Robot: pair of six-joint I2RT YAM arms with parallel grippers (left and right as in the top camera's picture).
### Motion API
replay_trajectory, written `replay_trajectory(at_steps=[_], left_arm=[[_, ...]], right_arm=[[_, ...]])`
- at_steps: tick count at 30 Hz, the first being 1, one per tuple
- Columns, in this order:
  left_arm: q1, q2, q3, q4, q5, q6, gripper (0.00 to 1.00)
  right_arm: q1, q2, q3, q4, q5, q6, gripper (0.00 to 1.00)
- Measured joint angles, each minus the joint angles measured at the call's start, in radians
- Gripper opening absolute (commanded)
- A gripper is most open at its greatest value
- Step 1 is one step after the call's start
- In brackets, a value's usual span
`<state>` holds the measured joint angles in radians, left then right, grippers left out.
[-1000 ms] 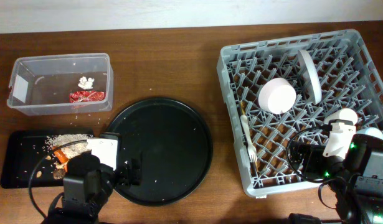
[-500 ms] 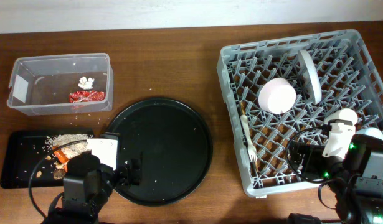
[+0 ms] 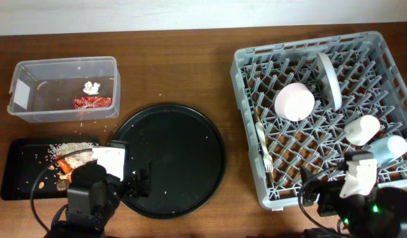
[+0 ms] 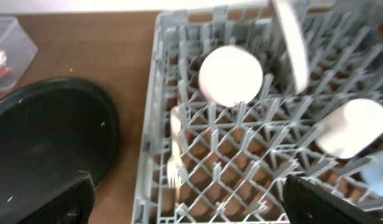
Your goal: Sort waste into correct bins and load items into the dishwasher rack
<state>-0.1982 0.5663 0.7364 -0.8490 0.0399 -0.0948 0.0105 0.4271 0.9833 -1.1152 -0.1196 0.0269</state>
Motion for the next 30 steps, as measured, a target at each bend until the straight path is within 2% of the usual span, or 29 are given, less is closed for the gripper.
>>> replay_trajectory(at_steps=[8,18,19,23,27,30], left_arm=[[0.0,0.0,0.0,0.0,0.0,0.0,0.99],[0.0,0.0,-0.002,-0.001,0.0,0.0,0.99],[0.0,0.0,-0.002,-0.002,0.0,0.0,0.99],[0.0,0.0,-0.002,-0.002,0.0,0.0,0.99],[0.0,0.0,-0.002,-0.002,0.0,0.0,0.99],[0.0,0.0,-0.002,-0.002,0.0,0.0,0.99]], right_arm=[[0.001,-0.126,-0.195,0.213,0.04,-0.001,0.99],[0.061,-0.336,-0.575,0.6,0.044,-0.001,0.99],[0.062,-0.388,-0.644,0.658,0.045,0.0,0.99],[0.063,-0.413,-0.771,0.843,0.053,-0.002,0.99],[0.063,-0.414,-0.927,1.139,0.092,-0.001,0.99],[0.063,-0.416,-0.973,1.123,0.102,-0.035,0.99]])
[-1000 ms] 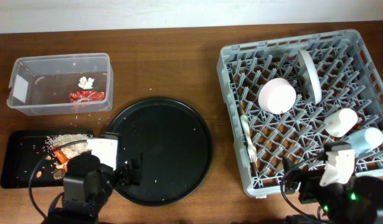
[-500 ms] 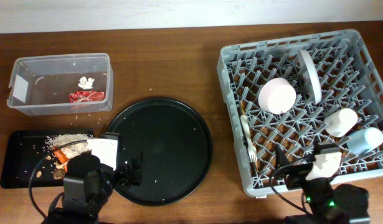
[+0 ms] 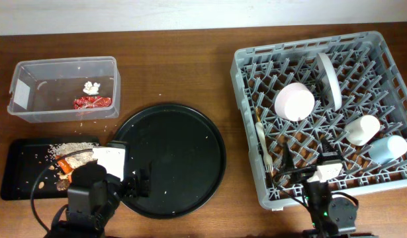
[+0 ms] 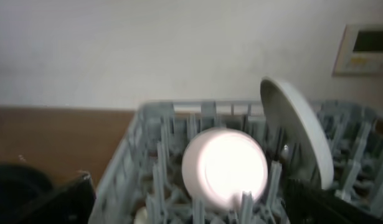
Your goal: Sort waste into correct bins and load items into the dishwasher rack
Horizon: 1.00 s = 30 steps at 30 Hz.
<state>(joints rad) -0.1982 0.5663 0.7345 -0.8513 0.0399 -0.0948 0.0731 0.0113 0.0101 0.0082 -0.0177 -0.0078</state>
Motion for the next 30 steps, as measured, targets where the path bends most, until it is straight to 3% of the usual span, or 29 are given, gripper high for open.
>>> replay_trajectory(at_steps=[4,30], left_arm=[[0.0,0.0,0.0,0.0,0.0,0.0,0.99],[0.0,0.0,0.0,0.0,0.0,0.0,0.99]], right_arm=[[0.0,0.002,0.0,-0.081,0.003,-0.058,0.99],[0.0,0.002,0.0,-0.082,0.003,-0.098,0.99]])
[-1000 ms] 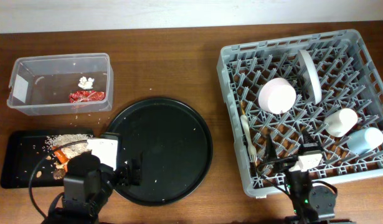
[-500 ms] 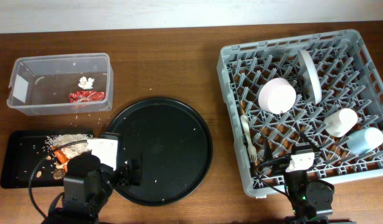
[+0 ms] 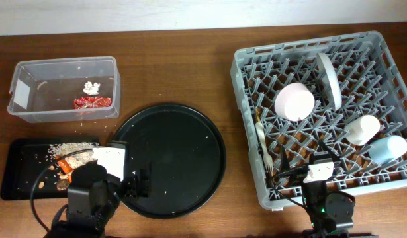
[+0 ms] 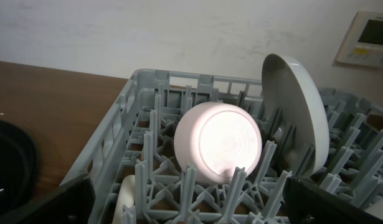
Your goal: Sort waste into correct bins and load items into the dishwasher rack
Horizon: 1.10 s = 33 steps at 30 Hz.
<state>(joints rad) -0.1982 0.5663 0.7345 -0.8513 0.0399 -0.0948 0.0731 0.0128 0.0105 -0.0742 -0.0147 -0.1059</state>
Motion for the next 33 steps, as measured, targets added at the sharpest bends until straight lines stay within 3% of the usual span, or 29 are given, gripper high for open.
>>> replay_trajectory(at_steps=[11,17,22,31,33], left_arm=[[0.0,-0.014,0.0,-0.002,0.0,0.0,0.99],[0.031,-0.16,-0.093,0.047,-0.033,0.0,0.99],[0.078,-0.323,-0.307,0.256,-0.041,0.0,0.99],[0.101,-0.536,-0.678,0.948,-0.04,0.005,0.99],[0.108,-0.551,-0.706,1.016,-0.035,0.031,0.99]], right_arm=[[0.0,0.0,0.0,0.0,0.0,0.001,0.99],[0.0,0.0,0.0,0.0,0.0,0.0,0.99],[0.0,-0.001,0.0,0.0,0.0,0.001,0.99],[0.0,-0.001,0.0,0.0,0.0,0.0,0.99],[0.0,-0.001,0.0,0.0,0.0,0.0,0.99]])
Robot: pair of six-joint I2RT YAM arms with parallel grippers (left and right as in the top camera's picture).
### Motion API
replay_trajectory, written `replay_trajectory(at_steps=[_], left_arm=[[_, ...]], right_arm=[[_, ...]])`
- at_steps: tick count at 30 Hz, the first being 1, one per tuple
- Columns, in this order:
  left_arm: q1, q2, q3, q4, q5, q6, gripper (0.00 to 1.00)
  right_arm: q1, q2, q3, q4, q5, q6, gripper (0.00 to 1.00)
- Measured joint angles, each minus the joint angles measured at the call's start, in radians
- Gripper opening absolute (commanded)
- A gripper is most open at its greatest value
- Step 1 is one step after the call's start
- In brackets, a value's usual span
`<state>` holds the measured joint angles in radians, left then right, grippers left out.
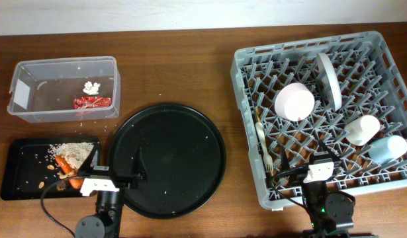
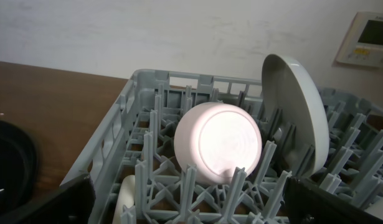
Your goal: Sort waste into correct bins and load items into the dishwasher rack
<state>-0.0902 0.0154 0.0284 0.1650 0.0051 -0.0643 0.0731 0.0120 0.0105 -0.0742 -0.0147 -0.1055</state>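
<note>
The grey dishwasher rack point(image 1: 246, 99) holds a white bowl point(image 1: 294, 101), an upright plate point(image 1: 329, 79), a white cup point(image 1: 362, 129), a pale blue cup point(image 1: 388, 147) and a fork point(image 1: 264, 149). My right gripper point(image 1: 306, 166) sits low at the rack's near edge, open and empty. In its wrist view the gripper point(image 2: 191, 208) faces the bowl point(image 2: 219, 143) and plate point(image 2: 297, 112). My left gripper point(image 1: 117, 176) rests open at the near rim of the round black tray point(image 1: 169, 160). The clear bin point(image 1: 31, 112) holds a red wrapper point(image 1: 92, 102) and a white scrap point(image 1: 92, 86).
A black rectangular tray point(image 1: 21, 168) with crumbs and orange food scraps lies left of the round tray. A cream utensil handle point(image 2: 126, 199) lies in the rack's near row. A wall stands behind the table.
My left arm has drawn back toward the near edge, uncovering the right end of the rectangular tray. The right arm and everything in the rack are as before.
At first my right gripper looked down over the rack from its front right corner. A second later it sat lower at the middle of the rack's near edge, looking level, and stayed there. My left arm kept still by the trays until now, when it stands pulled back.
</note>
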Motion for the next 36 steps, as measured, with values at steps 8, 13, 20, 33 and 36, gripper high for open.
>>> replay_trajectory(at_steps=[8,13,20,33,36], left_arm=[[0.008,-0.002,-0.017,-0.236,0.06,0.101,0.99],[0.008,-0.002,-0.017,-0.235,0.068,0.11,0.99],[0.008,-0.002,-0.017,-0.235,0.07,0.11,0.99],[0.008,-0.002,-0.017,-0.235,0.07,0.11,0.99],[0.008,-0.002,-0.017,-0.235,0.07,0.11,0.99]], right_arm=[[0.0,0.0,0.0,0.0,0.0,0.0,0.99],[0.0,0.0,0.0,0.0,0.0,0.0,0.99],[0.0,0.0,0.0,0.0,0.0,0.0,0.99],[0.0,0.0,0.0,0.0,0.0,0.0,0.99],[0.0,0.0,0.0,0.0,0.0,0.0,0.99]])
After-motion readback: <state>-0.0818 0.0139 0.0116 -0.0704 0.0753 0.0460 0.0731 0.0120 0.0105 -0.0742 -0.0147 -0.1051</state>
